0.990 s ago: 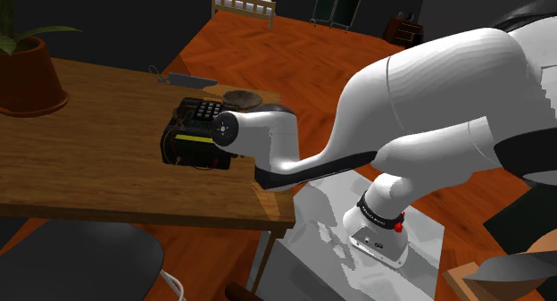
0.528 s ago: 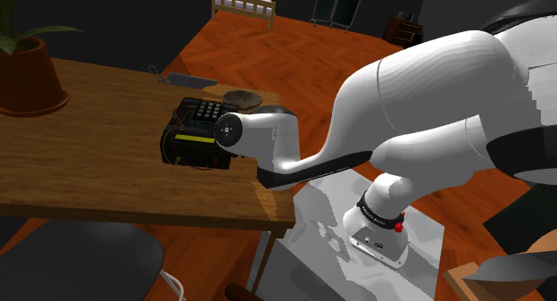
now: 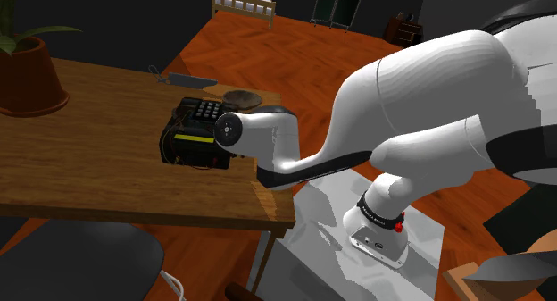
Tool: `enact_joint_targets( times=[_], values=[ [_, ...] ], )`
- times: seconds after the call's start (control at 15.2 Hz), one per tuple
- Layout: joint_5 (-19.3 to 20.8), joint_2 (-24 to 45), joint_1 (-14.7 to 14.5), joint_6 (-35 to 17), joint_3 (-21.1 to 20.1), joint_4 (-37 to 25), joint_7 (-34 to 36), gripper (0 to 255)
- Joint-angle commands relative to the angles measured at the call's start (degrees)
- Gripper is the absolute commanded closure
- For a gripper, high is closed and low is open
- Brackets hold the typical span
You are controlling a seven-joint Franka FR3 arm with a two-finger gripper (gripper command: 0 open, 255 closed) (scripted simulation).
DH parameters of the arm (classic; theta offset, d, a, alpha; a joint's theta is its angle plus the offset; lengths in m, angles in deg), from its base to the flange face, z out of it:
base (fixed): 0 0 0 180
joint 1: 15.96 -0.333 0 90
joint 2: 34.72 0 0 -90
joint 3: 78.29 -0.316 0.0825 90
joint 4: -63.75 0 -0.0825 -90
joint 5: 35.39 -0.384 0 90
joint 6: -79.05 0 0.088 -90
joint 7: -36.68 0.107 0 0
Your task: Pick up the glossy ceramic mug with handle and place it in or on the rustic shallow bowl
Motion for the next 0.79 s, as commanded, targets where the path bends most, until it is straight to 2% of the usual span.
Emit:
enact_joint_targets(
  times=[0.0, 0.2, 0.73],
  values=[
    [-0.01, 0.00, 0.02, -0.01, -0.01, 0.03, 0.00, 255],
    [-0.02, 0.02, -0.05, 0.03, 0.02, 0.04, 0.02, 255],
    [0.94, 0.74, -8.63, 5.05, 9.99, -0.64, -2.94, 255]
  ],
)
